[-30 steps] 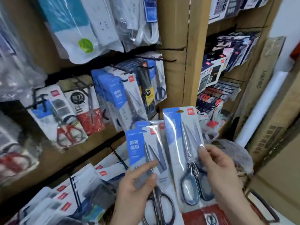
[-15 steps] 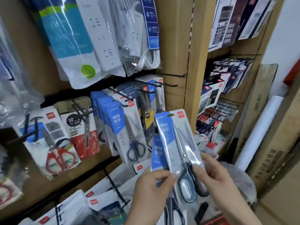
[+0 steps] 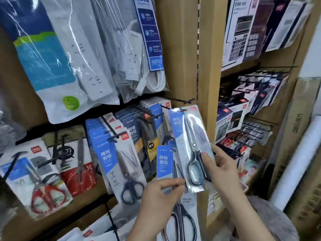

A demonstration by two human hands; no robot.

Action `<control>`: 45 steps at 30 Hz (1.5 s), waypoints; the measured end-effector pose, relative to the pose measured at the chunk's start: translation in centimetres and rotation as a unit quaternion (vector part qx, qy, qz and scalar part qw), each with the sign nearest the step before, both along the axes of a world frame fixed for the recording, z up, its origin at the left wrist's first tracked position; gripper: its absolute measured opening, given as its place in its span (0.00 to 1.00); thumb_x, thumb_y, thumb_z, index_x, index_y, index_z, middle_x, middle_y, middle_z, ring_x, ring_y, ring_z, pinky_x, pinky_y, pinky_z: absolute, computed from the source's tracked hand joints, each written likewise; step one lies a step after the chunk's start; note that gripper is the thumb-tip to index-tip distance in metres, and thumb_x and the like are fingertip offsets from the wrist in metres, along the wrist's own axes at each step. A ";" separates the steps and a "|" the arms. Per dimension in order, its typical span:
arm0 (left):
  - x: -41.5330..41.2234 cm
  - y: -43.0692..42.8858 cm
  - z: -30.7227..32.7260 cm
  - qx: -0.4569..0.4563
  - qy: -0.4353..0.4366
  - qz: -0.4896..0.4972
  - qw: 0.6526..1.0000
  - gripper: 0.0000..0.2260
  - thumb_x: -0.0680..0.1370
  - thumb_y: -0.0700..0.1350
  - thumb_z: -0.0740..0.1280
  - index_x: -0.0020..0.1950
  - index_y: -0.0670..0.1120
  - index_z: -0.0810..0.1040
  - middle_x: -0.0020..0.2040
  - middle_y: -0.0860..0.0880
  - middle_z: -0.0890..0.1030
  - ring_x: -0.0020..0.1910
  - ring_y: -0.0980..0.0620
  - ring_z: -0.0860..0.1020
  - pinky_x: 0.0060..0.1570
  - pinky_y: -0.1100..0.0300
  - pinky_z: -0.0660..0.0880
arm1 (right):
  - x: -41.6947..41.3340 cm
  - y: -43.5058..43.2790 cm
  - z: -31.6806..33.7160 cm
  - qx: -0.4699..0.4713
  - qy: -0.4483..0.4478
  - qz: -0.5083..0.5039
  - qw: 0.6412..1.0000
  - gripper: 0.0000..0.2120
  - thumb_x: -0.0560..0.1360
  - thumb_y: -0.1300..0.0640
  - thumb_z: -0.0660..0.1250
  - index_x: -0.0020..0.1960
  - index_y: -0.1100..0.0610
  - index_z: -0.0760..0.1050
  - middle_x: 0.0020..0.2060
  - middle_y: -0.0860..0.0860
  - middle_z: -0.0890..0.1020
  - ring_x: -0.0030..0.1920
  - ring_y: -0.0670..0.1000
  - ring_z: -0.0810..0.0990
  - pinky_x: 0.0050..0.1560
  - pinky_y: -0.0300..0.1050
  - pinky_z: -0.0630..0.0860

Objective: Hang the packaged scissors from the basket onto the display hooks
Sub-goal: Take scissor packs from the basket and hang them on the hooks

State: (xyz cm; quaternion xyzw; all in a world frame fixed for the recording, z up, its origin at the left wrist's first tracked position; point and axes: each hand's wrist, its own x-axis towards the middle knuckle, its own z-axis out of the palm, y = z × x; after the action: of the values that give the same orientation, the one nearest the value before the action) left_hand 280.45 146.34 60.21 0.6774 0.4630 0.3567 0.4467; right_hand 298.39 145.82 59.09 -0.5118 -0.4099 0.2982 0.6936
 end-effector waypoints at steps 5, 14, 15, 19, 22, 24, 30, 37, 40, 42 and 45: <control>0.2 0.7 -0.5 0.005 0.019 0.023 1.000 0.16 0.75 0.45 0.73 0.35 0.67 0.83 0.44 0.68 0.83 0.50 0.68 0.80 0.55 0.65 0.76 | 0.9 0.6 -0.8 -0.021 0.012 0.030 0.999 0.13 0.79 0.60 0.66 0.60 0.47 0.80 0.45 0.51 0.87 0.40 0.46 0.84 0.37 0.37 0.77; -0.6 1.0 -0.2 0.026 0.010 0.065 0.998 0.16 0.76 0.41 0.73 0.36 0.63 0.84 0.43 0.66 0.84 0.48 0.72 0.78 0.44 0.80 0.70 | 1.0 4.0 -0.5 -0.038 -0.028 -0.004 0.999 0.17 0.76 0.55 0.71 0.60 0.39 0.75 0.45 0.54 0.85 0.42 0.51 0.84 0.43 0.50 0.82; -0.9 1.0 -0.2 0.037 0.014 0.079 0.996 0.17 0.76 0.41 0.72 0.36 0.64 0.84 0.45 0.64 0.84 0.49 0.73 0.77 0.45 0.79 0.70 | 1.0 5.1 -0.6 -0.035 -0.047 -0.013 0.998 0.14 0.76 0.56 0.71 0.58 0.41 0.77 0.42 0.53 0.83 0.36 0.47 0.81 0.37 0.42 0.79; -1.9 0.8 -1.0 0.069 0.036 0.126 0.989 0.19 0.78 0.40 0.69 0.39 0.66 0.84 0.54 0.55 0.78 0.49 0.72 0.76 0.45 0.79 0.70 | 0.6 9.2 -1.2 -0.041 -0.092 -0.014 0.995 0.08 0.77 0.58 0.70 0.54 0.47 0.80 0.42 0.44 0.81 0.32 0.36 0.77 0.32 0.27 0.69; -2.6 0.1 -1.5 0.067 0.024 0.128 0.989 0.20 0.77 0.37 0.69 0.40 0.64 0.85 0.55 0.54 0.78 0.51 0.70 0.76 0.46 0.78 0.71 | 0.2 11.2 -1.8 -0.065 -0.114 -0.001 0.991 0.09 0.78 0.56 0.69 0.58 0.48 0.80 0.49 0.48 0.84 0.43 0.39 0.80 0.39 0.31 0.71; -2.7 -0.4 -1.4 0.066 0.027 0.116 0.991 0.21 0.78 0.37 0.69 0.41 0.66 0.85 0.53 0.58 0.79 0.52 0.68 0.75 0.49 0.77 0.71 | 0.1 11.9 -2.5 -0.117 -0.200 0.001 0.973 0.13 0.79 0.51 0.66 0.64 0.45 0.77 0.57 0.50 0.83 0.56 0.49 0.80 0.51 0.41 0.75; -2.0 -0.1 -0.7 0.033 -0.066 0.094 0.993 0.19 0.79 0.37 0.66 0.46 0.62 0.86 0.56 0.58 0.81 0.53 0.73 0.76 0.49 0.79 0.70 | -1.3 3.1 -2.1 -0.154 -0.014 0.210 0.965 0.10 0.80 0.47 0.61 0.54 0.43 0.81 0.49 0.42 0.85 0.51 0.42 0.83 0.47 0.36 0.77; -0.7 0.1 -0.2 0.054 -0.079 0.051 0.994 0.24 0.82 0.37 0.61 0.56 0.69 0.79 0.58 0.75 0.76 0.62 0.76 0.70 0.56 0.82 0.64 | -1.3 -0.9 -6.3 -0.092 0.052 0.120 0.987 0.29 0.73 0.38 0.70 0.45 0.67 0.75 0.37 0.58 0.76 0.40 0.53 0.73 0.46 0.48 0.66; -1.4 0.2 0.0 0.053 -0.124 0.091 0.987 0.24 0.81 0.34 0.60 0.50 0.62 0.85 0.54 0.71 0.80 0.57 0.77 0.73 0.51 0.83 0.65 | 0.1 -1.2 -5.5 -0.047 0.049 0.025 0.997 0.28 0.76 0.39 0.68 0.42 0.67 0.70 0.35 0.56 0.71 0.38 0.52 0.67 0.43 0.48 0.62; -2.2 0.6 -0.6 0.051 -0.131 0.132 0.981 0.24 0.81 0.32 0.60 0.46 0.58 0.87 0.52 0.67 0.83 0.53 0.78 0.74 0.48 0.84 0.66 | 1.0 -1.5 -4.4 -0.033 0.029 -0.032 0.999 0.20 0.79 0.49 0.64 0.37 0.64 0.69 0.30 0.53 0.67 0.33 0.50 0.65 0.37 0.43 0.60; -2.2 1.1 -2.5 0.026 -0.070 0.142 0.987 0.23 0.80 0.31 0.60 0.44 0.57 0.86 0.55 0.60 0.83 0.49 0.80 0.74 0.49 0.84 0.66 | 1.8 -1.4 -3.3 -0.014 -0.026 -0.072 0.997 0.21 0.79 0.49 0.62 0.38 0.67 0.70 0.29 0.53 0.69 0.32 0.46 0.66 0.31 0.40 0.61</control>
State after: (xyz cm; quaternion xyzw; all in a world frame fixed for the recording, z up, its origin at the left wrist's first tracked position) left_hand 278.24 147.43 57.75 0.5898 0.5124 0.4750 0.4050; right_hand 300.14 144.45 55.74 -0.5572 -0.3861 0.2399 0.6949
